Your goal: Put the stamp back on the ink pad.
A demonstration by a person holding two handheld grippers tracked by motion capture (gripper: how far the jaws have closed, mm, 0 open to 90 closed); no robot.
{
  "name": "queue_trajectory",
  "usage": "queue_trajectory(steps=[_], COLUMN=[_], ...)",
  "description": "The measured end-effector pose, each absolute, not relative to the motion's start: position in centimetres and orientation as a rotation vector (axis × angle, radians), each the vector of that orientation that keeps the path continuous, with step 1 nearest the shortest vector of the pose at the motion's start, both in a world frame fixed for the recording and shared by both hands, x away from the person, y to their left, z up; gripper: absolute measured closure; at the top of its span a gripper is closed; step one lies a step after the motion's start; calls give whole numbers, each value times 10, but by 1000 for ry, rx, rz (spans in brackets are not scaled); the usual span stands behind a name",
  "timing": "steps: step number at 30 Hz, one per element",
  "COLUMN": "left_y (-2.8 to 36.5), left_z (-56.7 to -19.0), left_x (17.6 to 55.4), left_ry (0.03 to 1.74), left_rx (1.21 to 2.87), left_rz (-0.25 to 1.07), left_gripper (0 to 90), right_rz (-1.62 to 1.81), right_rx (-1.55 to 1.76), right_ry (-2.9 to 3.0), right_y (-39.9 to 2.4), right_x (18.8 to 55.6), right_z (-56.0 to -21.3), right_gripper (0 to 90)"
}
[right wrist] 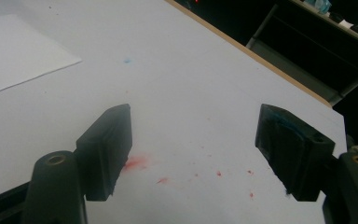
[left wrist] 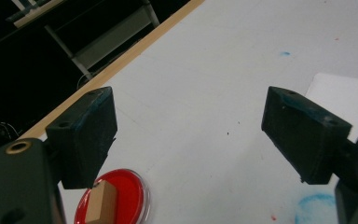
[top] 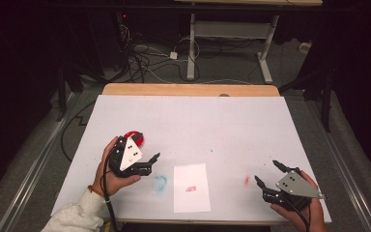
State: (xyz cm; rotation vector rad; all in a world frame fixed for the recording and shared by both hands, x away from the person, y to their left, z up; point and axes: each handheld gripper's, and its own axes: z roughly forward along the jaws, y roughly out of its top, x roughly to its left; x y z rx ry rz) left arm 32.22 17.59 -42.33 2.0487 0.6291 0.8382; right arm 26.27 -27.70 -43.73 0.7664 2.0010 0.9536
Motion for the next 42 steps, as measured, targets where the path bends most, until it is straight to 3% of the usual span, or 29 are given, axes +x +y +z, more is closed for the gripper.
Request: queue_trajectory(steps=[42], left_y=[209], left_z=[-464], left_x=[285], left_ry=[689], left_rx=[2147], left_rz=[770], left_gripper=[180], right_rz=[965], right_rx=[756], right_ry=[2020], right_y=[-272], right_x=[268], right_z=[-441], right_gripper=[275])
